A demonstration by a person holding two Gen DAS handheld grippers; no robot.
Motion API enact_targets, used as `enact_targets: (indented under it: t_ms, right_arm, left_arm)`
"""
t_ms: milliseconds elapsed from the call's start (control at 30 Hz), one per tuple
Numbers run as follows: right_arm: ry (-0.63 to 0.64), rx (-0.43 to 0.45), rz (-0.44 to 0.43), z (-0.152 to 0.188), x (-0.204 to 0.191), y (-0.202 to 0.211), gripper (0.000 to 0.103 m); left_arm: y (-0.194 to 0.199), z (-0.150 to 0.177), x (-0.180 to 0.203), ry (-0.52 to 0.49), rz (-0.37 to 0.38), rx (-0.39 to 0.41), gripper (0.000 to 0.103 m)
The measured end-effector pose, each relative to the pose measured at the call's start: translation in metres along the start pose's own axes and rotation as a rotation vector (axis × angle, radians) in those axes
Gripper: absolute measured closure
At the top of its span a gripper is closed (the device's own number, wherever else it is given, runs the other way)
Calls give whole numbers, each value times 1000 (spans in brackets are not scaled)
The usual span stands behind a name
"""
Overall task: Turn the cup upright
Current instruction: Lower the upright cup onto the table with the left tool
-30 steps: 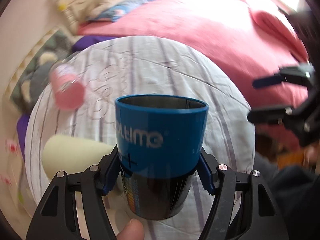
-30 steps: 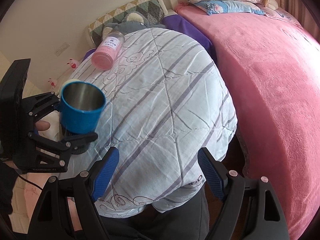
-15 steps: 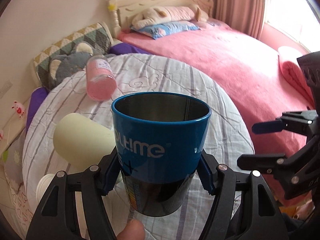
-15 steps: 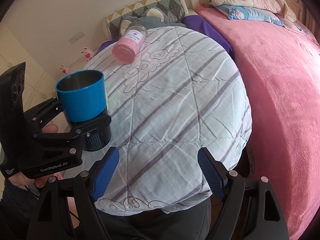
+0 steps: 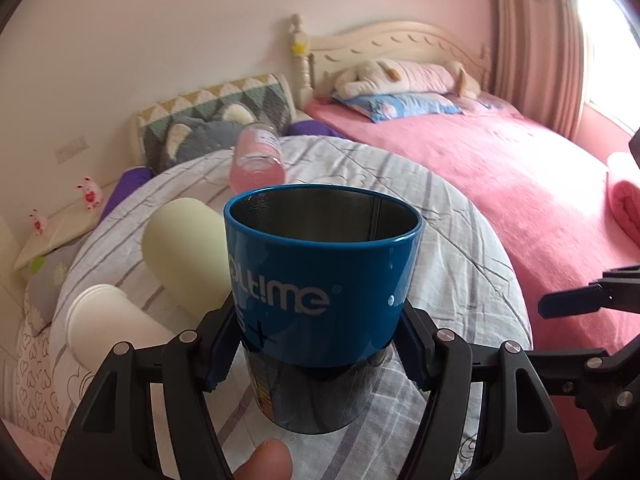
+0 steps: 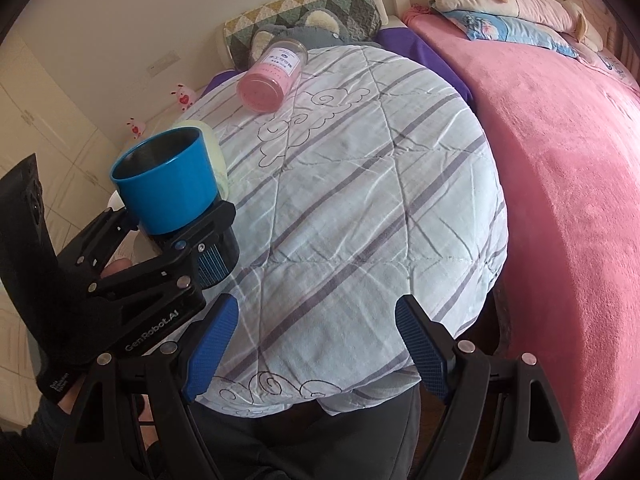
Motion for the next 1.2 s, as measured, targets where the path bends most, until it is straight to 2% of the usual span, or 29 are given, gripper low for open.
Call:
enact_targets:
  t_ms: [267, 533, 667, 833, 900, 1200]
  right_arm:
    - [1, 7, -6, 8, 3, 7, 21]
    - [4, 4, -4, 18, 5, 11, 21]
    - [5, 10, -1, 21, 5, 15, 21]
    - [2, 18, 1, 23, 7, 18, 21]
    - [3, 17, 0, 24, 6, 18, 21]
    - [8, 25, 0, 24, 3, 21, 21]
  left_arm:
    - [6, 17, 2, 54, -34, -3, 35]
    - [13, 27, 8, 51, -122, 67, 35]
    - [18, 29, 9, 49, -130, 80, 33]
    - [22, 27, 4, 56, -138, 89, 23]
    - [25, 25, 3, 58, -138, 97, 15]
    - [31, 22, 6, 48, -143, 113, 6]
Point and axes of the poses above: each gripper's, at about its wrist camera, not at the fingertips, and y roughly against the way its jaws point, x to its right, z to its underside, the point moved 9 cm from there along -y, roughly the way its jaws point, and after that the axes turned 13 degrees about -y, right-handed, at the moved point
